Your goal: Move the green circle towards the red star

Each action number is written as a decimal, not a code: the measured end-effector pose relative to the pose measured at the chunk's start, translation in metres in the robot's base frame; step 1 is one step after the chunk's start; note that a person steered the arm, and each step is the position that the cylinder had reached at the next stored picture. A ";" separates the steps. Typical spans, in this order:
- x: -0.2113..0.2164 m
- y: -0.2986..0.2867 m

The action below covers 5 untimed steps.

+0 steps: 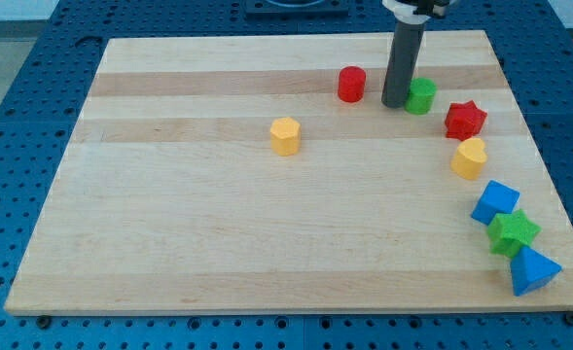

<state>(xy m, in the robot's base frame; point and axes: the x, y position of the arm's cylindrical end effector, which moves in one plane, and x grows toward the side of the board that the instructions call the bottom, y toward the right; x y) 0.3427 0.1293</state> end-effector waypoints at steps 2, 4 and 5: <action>0.002 0.019; 0.003 0.032; 0.011 0.044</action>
